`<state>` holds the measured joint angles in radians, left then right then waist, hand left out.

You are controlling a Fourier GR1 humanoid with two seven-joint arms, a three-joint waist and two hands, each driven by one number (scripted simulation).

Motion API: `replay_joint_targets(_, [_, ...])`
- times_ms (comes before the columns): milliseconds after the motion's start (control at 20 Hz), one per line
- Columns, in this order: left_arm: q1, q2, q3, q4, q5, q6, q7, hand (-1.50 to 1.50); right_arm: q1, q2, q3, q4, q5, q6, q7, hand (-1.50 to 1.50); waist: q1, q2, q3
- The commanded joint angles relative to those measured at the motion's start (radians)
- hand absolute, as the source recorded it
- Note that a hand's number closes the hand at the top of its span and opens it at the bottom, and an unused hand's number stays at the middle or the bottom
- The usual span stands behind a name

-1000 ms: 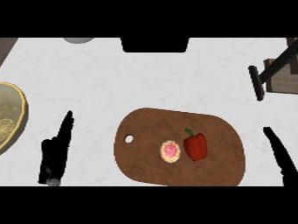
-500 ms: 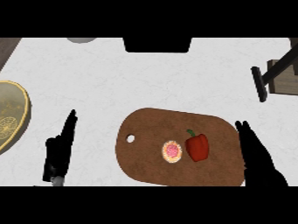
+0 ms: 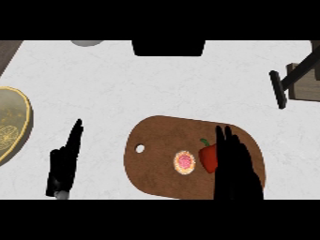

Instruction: Pick the cupcake from the cutting board and place it in the tiered basket

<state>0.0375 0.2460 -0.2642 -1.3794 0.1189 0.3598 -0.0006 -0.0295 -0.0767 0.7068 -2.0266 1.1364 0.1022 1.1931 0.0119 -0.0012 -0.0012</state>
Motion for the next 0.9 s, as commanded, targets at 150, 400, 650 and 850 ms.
replay_joint_targets(150, [0.024,-0.004,0.000,-0.004,0.010,-0.026,-0.004,0.00,-0.133,0.074,-0.030,0.114,-0.069,0.146,0.256,-1.50,0.006,0.004,-0.001])
replay_joint_targets(400, [-0.012,-0.009,0.023,0.024,0.003,-0.015,0.016,0.00,-0.144,0.075,0.025,0.191,-0.101,0.084,0.272,-1.50,-0.002,0.003,0.000])
replay_joint_targets(650, [0.017,0.010,0.031,0.006,0.019,-0.047,0.002,0.00,-0.174,0.076,-0.022,0.241,-0.167,0.164,0.294,-1.50,0.006,0.004,-0.001])
replay_joint_targets(850, [-0.010,0.009,0.035,0.025,0.011,-0.046,0.018,0.00,-0.192,0.076,-0.063,0.303,-0.196,0.151,0.294,-1.50,-0.002,0.005,-0.001])
